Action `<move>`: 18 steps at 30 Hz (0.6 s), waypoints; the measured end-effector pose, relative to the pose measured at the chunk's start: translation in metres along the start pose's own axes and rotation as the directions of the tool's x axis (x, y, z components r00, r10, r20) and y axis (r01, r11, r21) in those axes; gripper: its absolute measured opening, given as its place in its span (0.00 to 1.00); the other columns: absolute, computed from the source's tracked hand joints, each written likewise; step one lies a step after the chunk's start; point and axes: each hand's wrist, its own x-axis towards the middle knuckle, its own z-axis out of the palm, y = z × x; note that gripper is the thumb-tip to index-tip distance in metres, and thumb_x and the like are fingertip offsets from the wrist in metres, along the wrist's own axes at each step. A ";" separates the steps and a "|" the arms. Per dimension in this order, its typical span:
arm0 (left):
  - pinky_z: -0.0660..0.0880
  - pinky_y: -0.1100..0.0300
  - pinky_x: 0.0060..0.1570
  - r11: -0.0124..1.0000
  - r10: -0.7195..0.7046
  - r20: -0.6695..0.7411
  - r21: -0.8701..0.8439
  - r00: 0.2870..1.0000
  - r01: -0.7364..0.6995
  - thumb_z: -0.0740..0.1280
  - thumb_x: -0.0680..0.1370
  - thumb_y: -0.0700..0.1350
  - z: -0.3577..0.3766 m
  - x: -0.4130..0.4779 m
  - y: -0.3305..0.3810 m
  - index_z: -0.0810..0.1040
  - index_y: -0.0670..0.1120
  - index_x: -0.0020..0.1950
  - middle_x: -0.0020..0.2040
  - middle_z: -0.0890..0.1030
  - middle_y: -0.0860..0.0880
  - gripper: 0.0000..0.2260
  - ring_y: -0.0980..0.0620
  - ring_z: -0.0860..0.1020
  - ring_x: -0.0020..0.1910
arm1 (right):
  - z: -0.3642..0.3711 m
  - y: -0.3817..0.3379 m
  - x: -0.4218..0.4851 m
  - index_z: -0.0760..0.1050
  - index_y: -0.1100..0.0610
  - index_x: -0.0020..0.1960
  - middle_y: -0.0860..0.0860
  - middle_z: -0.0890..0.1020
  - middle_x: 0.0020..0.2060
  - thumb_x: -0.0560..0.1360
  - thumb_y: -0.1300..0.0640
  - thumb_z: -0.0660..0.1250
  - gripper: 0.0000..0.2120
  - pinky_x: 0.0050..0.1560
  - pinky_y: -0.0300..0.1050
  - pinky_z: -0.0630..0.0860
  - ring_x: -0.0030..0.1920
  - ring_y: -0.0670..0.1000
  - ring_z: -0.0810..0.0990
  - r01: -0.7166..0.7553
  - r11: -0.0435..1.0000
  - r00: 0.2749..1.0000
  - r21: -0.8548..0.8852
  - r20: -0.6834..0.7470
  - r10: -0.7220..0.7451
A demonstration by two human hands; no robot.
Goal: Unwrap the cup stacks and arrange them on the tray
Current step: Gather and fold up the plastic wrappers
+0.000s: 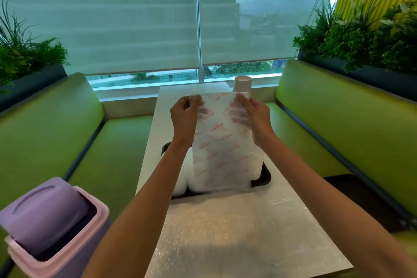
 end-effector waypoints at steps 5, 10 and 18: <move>0.76 0.59 0.37 0.997 -0.014 0.080 0.075 0.997 0.008 0.65 0.79 0.47 -0.004 -0.005 -0.006 0.76 0.45 0.39 0.38 0.78 0.45 0.10 0.49 0.77 0.36 | 0.000 0.011 -0.004 0.78 0.61 0.48 0.51 0.81 0.39 0.78 0.61 0.65 0.05 0.32 0.35 0.78 0.28 0.41 0.80 0.039 0.999 0.998 -0.019 -0.056 -0.040; 0.74 0.50 0.42 0.991 -0.028 0.125 0.130 0.992 0.012 0.65 0.79 0.47 -0.008 -0.012 -0.015 0.76 0.45 0.37 0.38 0.77 0.40 0.11 0.43 0.75 0.40 | 0.000 0.019 -0.003 0.77 0.57 0.44 0.50 0.81 0.39 0.78 0.60 0.66 0.04 0.29 0.33 0.76 0.27 0.40 0.79 0.011 1.000 0.991 -0.005 -0.130 -0.011; 0.78 0.44 0.47 0.993 -0.052 0.140 0.117 0.989 0.036 0.68 0.77 0.43 -0.013 -0.020 -0.027 0.77 0.45 0.44 0.45 0.81 0.40 0.03 0.42 0.79 0.42 | -0.002 0.026 -0.004 0.76 0.63 0.55 0.49 0.81 0.40 0.78 0.58 0.66 0.09 0.31 0.34 0.77 0.29 0.40 0.80 0.010 1.000 0.992 -0.027 -0.124 -0.014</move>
